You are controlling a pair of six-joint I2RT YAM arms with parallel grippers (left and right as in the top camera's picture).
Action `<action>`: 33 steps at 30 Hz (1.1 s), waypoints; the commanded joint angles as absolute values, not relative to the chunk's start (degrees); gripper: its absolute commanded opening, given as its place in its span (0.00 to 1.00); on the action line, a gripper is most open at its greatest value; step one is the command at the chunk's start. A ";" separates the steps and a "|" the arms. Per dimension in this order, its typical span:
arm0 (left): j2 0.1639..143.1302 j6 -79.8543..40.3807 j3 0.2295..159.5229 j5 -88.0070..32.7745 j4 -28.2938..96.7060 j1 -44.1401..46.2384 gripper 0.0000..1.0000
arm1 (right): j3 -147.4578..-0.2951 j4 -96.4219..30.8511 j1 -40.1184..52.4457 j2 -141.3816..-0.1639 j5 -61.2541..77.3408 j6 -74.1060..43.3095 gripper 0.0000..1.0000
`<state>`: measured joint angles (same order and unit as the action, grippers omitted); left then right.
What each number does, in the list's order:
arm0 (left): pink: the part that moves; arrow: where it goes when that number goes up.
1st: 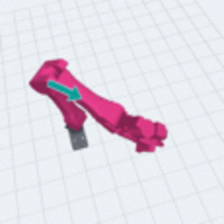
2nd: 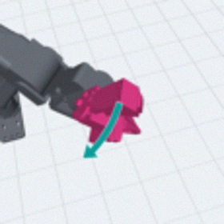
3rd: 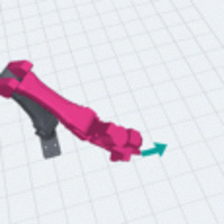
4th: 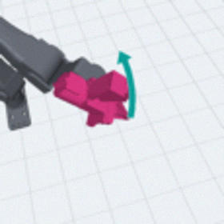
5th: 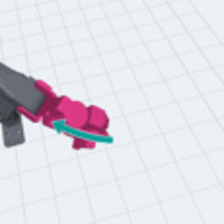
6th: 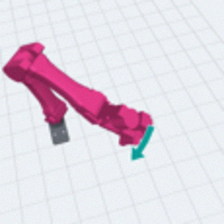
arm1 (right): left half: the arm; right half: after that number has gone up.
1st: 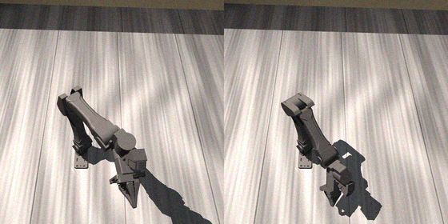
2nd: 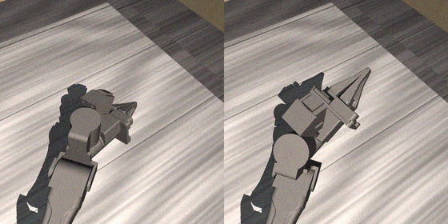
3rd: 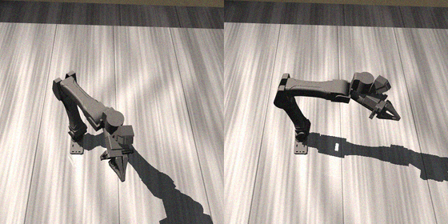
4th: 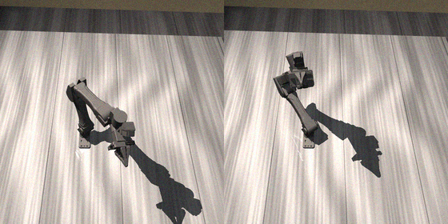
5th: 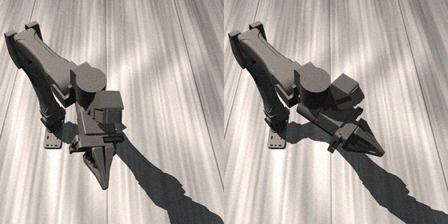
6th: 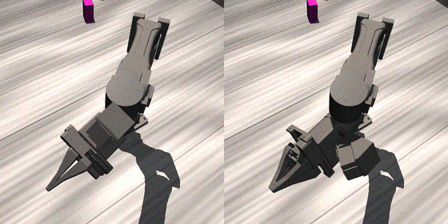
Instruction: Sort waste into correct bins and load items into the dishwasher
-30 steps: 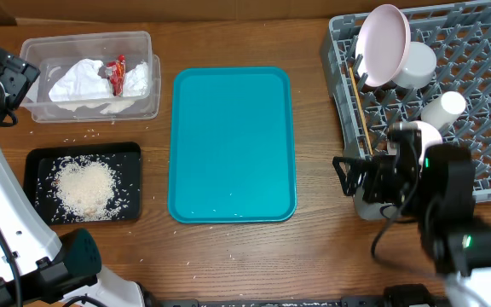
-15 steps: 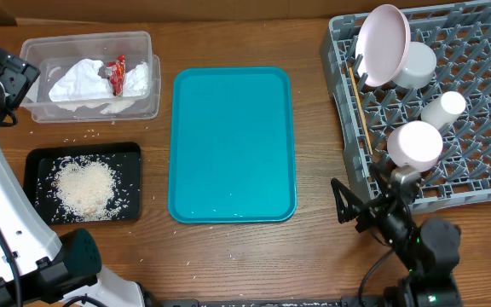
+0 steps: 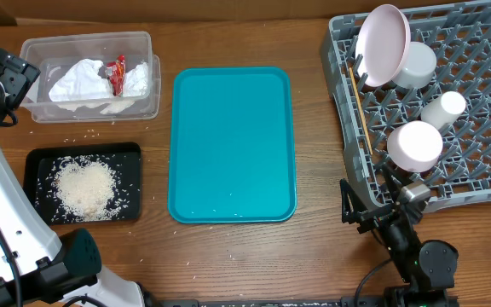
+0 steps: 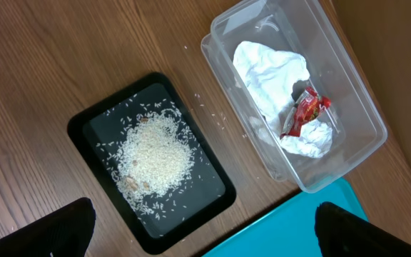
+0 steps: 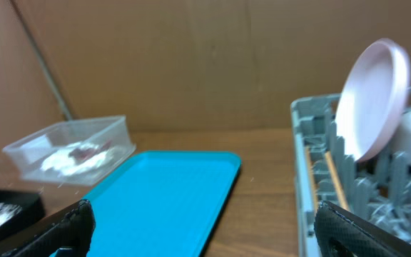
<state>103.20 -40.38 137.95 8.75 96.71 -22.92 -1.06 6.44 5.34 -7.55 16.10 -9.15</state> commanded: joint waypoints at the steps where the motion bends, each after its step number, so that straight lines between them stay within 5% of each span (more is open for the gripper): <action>1: 103.77 -41.15 137.73 8.95 96.79 -22.85 1.00 | -0.45 6.22 5.34 -4.93 11.70 -8.91 1.00; 33: 103.77 -41.17 137.71 8.95 96.79 -22.85 1.00 | -0.47 -4.84 4.80 -0.16 0.08 -4.49 1.00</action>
